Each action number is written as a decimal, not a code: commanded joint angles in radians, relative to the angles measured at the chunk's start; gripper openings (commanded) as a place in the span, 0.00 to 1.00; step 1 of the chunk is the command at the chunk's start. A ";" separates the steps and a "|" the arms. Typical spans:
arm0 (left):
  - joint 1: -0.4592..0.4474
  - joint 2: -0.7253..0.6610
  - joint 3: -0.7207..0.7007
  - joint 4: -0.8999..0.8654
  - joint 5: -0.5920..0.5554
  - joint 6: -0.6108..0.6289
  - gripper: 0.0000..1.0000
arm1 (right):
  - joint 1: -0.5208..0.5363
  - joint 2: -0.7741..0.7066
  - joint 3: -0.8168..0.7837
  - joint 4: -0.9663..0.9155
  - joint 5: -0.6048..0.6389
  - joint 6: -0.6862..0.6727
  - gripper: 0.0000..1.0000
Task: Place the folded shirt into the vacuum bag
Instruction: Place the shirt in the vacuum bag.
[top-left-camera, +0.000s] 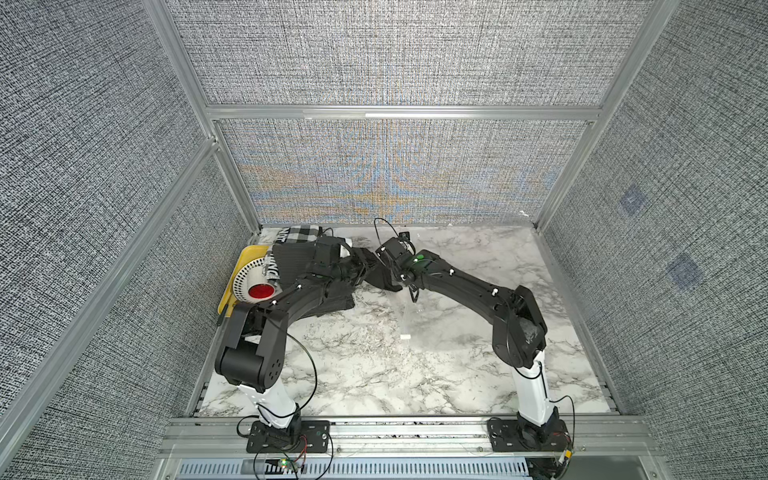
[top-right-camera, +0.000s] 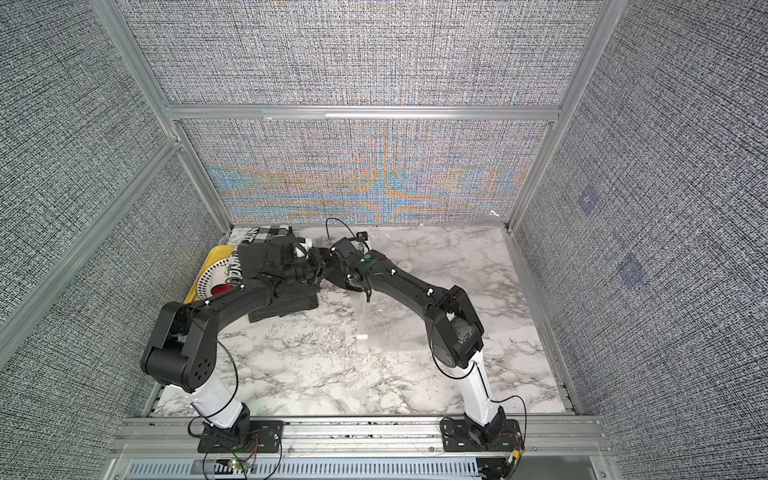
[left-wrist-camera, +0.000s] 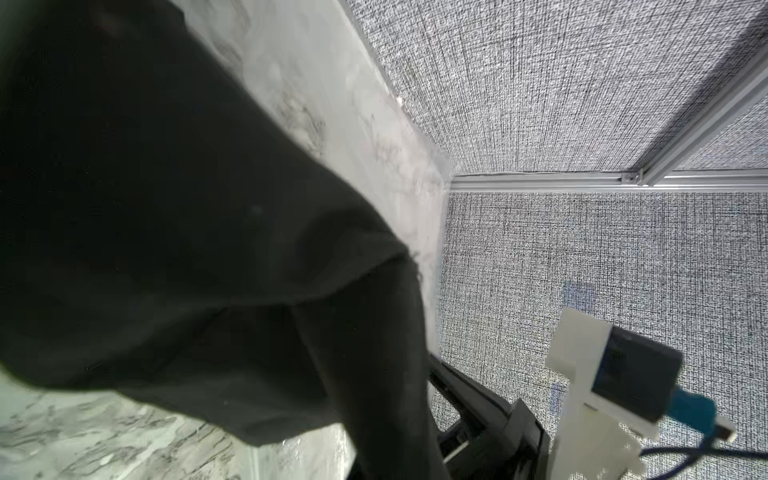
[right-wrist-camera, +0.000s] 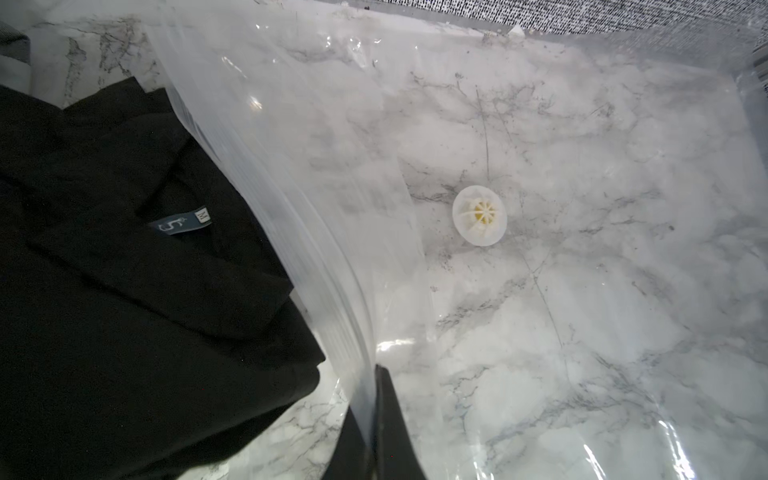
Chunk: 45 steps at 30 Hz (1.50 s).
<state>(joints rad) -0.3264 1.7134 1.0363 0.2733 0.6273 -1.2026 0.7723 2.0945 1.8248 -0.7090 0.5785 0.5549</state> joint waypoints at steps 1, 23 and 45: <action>0.000 0.008 -0.010 0.139 -0.023 -0.064 0.00 | -0.005 -0.005 -0.026 0.011 -0.045 0.031 0.00; -0.297 0.256 -0.219 0.826 -0.114 -0.420 0.00 | -0.092 -0.137 -0.139 0.085 -0.271 0.104 0.00; -0.443 0.332 -0.159 0.975 -0.203 -0.414 0.02 | -0.100 -0.254 -0.214 0.035 -0.221 0.119 0.00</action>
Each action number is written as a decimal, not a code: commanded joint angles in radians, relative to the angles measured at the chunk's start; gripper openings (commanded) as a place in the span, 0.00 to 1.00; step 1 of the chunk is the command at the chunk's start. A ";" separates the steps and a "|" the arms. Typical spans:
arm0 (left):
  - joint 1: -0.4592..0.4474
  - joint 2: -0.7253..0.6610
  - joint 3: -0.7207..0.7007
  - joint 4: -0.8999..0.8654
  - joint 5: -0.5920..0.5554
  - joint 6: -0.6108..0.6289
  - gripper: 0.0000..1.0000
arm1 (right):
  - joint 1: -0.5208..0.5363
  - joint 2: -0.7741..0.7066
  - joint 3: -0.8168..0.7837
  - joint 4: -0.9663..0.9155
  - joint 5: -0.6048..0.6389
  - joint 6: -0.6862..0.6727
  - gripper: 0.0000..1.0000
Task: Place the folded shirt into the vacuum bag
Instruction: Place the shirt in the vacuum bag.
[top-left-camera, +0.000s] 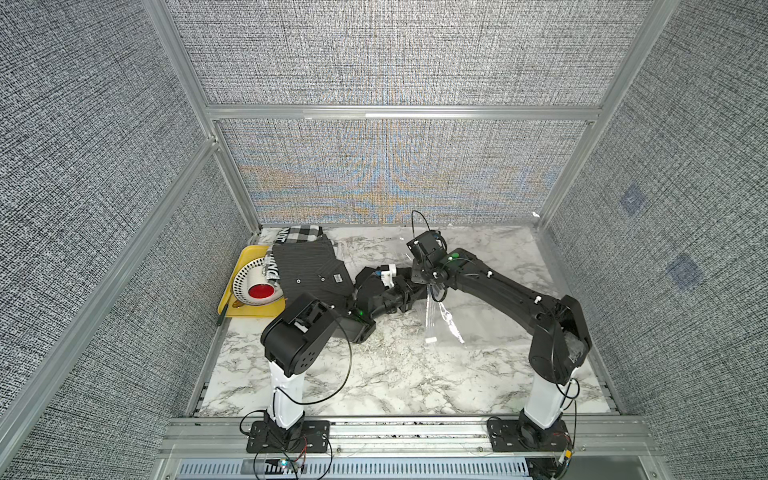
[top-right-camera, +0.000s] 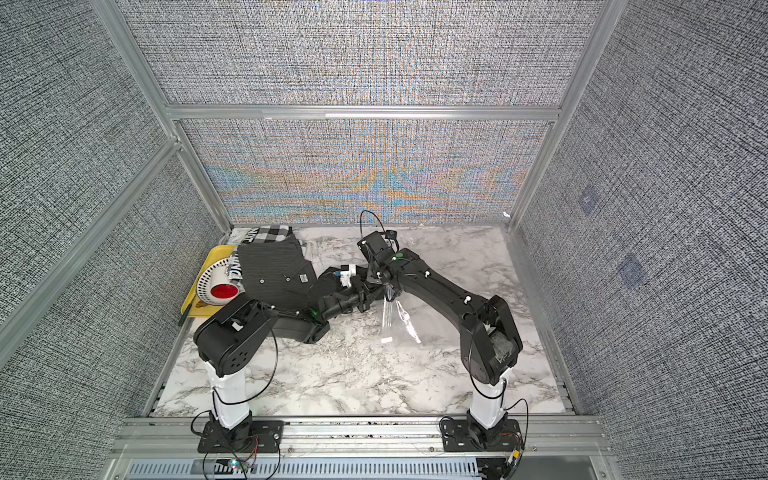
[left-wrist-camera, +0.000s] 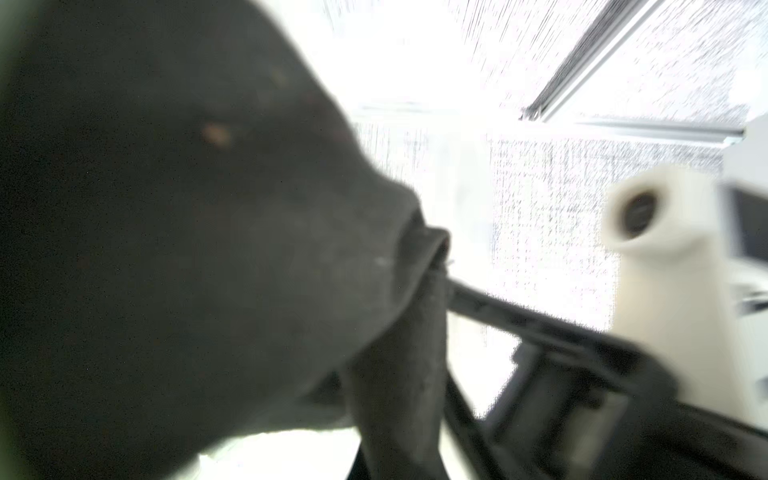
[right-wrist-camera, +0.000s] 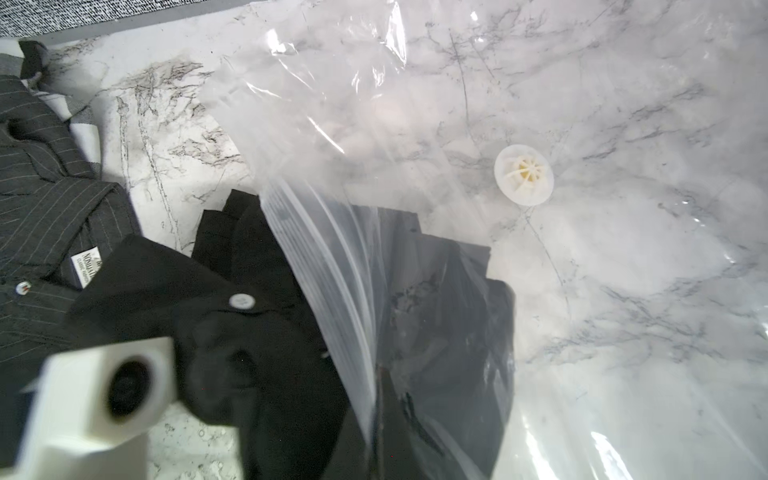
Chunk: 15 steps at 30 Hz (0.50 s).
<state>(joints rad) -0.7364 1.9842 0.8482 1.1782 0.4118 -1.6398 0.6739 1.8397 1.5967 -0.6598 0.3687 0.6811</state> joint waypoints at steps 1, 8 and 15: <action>-0.044 0.088 0.040 0.090 0.022 0.012 0.06 | 0.000 0.005 0.018 -0.017 -0.015 -0.009 0.00; -0.047 -0.027 -0.064 -0.032 0.068 0.081 0.70 | -0.002 0.008 -0.013 -0.032 0.002 -0.011 0.00; -0.047 -0.328 -0.026 -0.734 0.146 0.385 0.91 | -0.014 -0.023 -0.085 -0.027 0.016 -0.011 0.00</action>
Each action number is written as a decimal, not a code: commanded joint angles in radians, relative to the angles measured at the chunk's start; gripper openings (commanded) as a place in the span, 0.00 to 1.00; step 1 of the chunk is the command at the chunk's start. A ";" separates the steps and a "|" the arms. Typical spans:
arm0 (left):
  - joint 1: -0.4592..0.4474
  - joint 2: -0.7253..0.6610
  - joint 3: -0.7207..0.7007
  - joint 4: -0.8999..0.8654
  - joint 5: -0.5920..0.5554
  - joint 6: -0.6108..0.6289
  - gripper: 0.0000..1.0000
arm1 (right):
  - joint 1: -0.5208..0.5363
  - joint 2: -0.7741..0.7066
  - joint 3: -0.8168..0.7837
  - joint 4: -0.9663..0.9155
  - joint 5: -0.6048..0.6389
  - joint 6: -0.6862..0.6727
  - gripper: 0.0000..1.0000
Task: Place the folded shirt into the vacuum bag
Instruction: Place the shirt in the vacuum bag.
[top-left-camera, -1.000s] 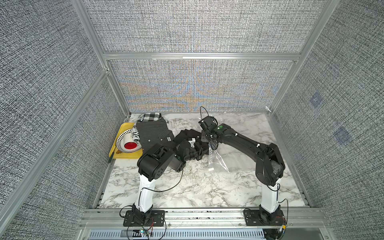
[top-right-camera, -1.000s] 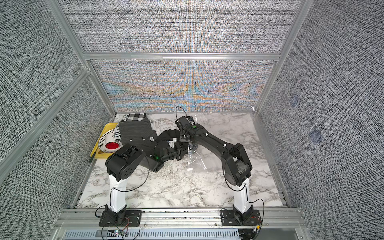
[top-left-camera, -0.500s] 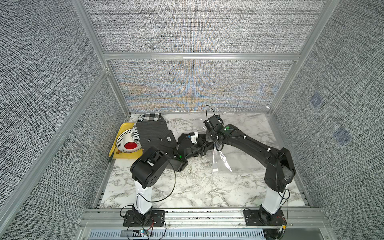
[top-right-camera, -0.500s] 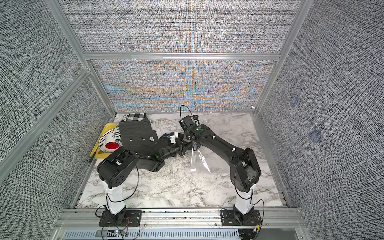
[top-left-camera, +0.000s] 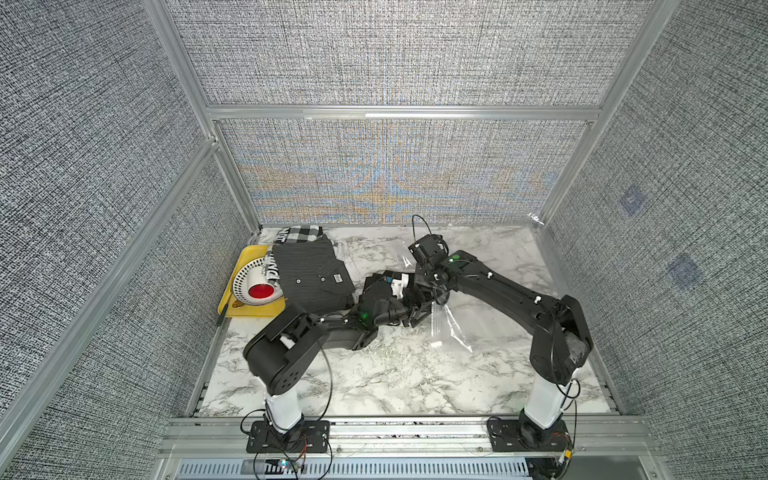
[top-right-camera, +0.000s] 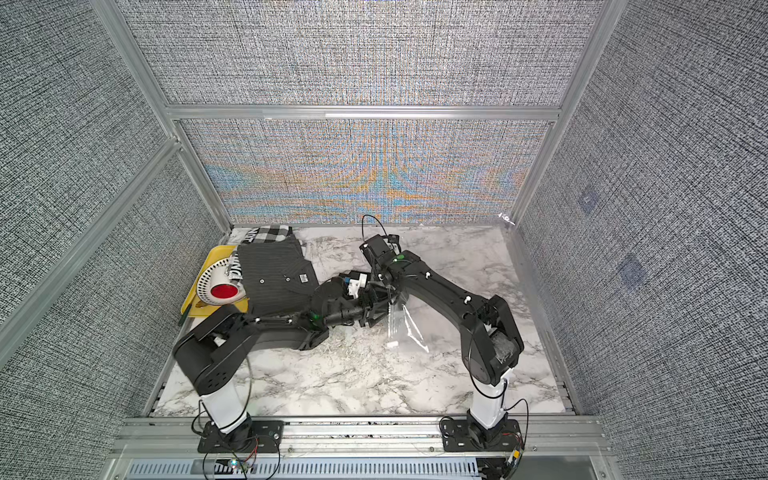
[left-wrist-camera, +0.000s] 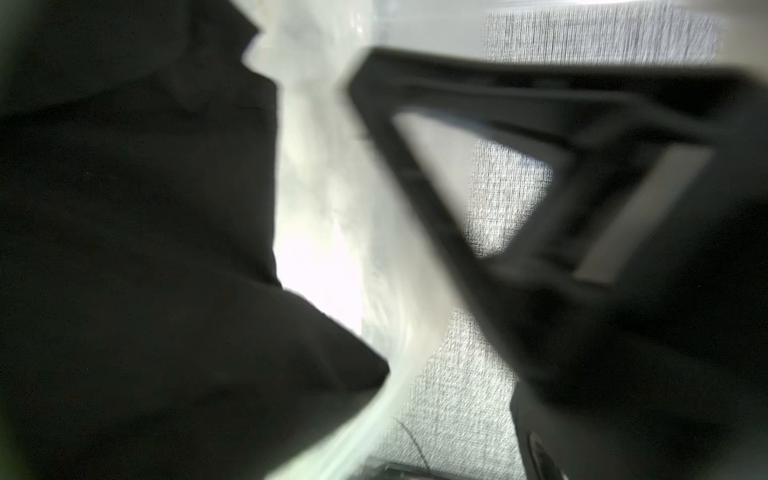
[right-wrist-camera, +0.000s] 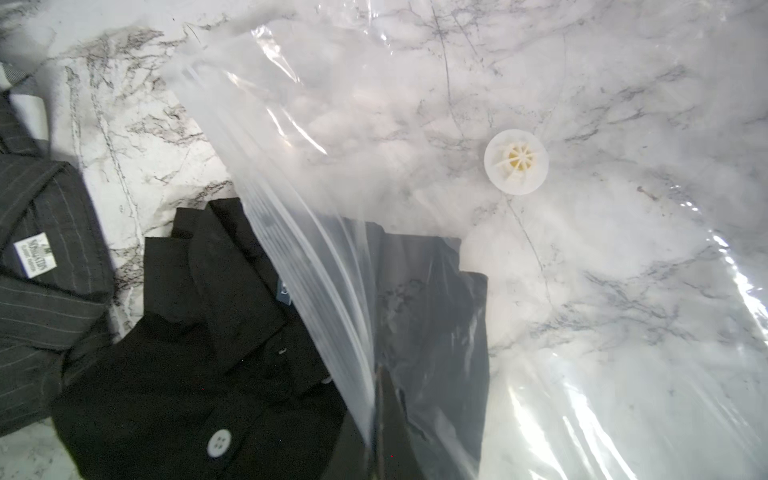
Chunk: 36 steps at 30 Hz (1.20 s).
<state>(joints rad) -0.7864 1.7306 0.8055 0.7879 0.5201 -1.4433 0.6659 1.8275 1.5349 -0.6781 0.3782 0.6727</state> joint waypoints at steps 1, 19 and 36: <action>0.003 -0.120 0.023 -0.437 0.020 0.239 0.93 | -0.005 -0.017 -0.035 -0.003 0.001 -0.003 0.00; 0.153 -0.064 0.141 -0.704 0.015 0.477 0.54 | 0.157 0.008 -0.026 -0.100 0.222 0.152 0.00; 0.141 0.255 -0.114 0.386 -0.060 -0.103 0.40 | 0.163 -0.051 -0.027 -0.043 0.245 0.159 0.00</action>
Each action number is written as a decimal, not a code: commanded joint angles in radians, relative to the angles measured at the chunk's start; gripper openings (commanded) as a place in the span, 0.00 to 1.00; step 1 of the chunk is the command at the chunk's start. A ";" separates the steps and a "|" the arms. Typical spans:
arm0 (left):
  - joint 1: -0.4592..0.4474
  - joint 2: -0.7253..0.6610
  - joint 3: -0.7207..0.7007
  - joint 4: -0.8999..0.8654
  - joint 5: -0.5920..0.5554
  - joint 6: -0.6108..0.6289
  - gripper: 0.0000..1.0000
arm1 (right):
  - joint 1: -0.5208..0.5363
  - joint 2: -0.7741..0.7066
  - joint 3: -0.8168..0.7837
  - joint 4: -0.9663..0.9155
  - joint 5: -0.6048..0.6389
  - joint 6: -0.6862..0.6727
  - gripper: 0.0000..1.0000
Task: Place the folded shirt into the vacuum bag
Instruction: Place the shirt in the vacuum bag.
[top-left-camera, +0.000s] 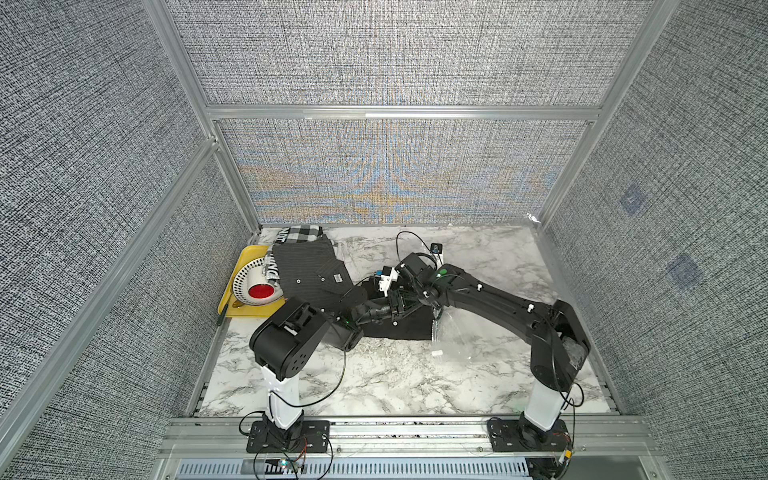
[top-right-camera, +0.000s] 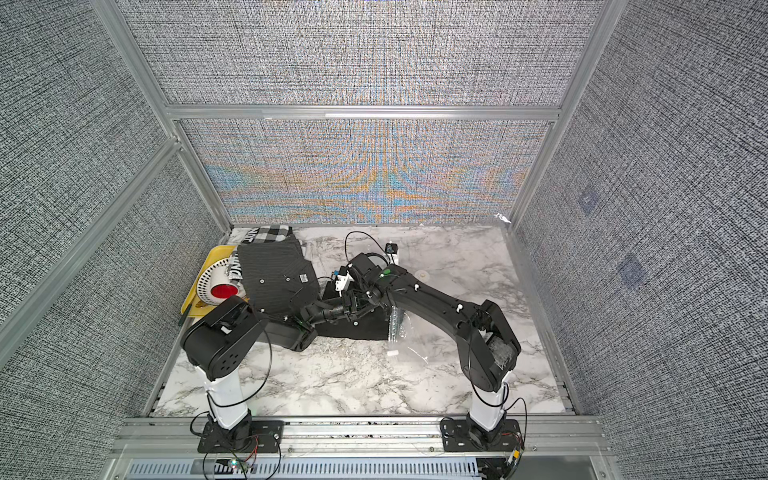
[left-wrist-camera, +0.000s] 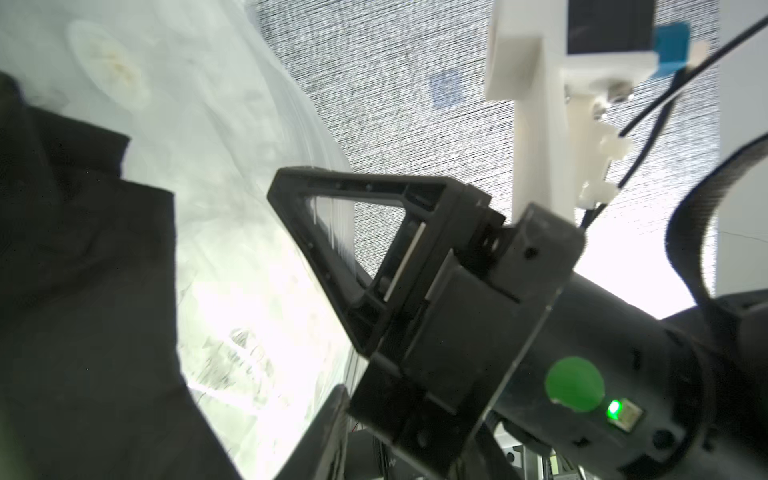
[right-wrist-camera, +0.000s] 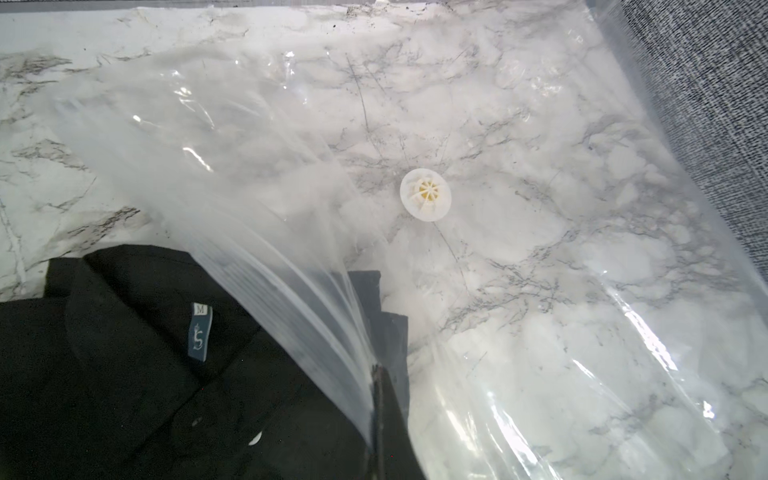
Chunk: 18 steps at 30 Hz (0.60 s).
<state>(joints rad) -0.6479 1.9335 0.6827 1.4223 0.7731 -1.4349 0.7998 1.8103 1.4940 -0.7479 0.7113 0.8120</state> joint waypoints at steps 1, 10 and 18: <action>0.000 0.052 0.003 -0.253 -0.340 -0.125 0.40 | 0.030 -0.032 0.011 0.027 -0.090 0.023 0.00; -0.004 0.084 -0.096 -0.019 -0.370 -0.156 0.25 | 0.029 0.037 0.018 -0.017 -0.083 0.037 0.00; -0.006 -0.205 -0.133 -0.233 -0.282 -0.020 0.36 | 0.010 0.070 0.008 -0.016 -0.086 0.019 0.00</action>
<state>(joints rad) -0.6621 1.8042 0.5617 1.3960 0.6064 -1.5368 0.8070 1.8748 1.4990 -0.7059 0.6888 0.8474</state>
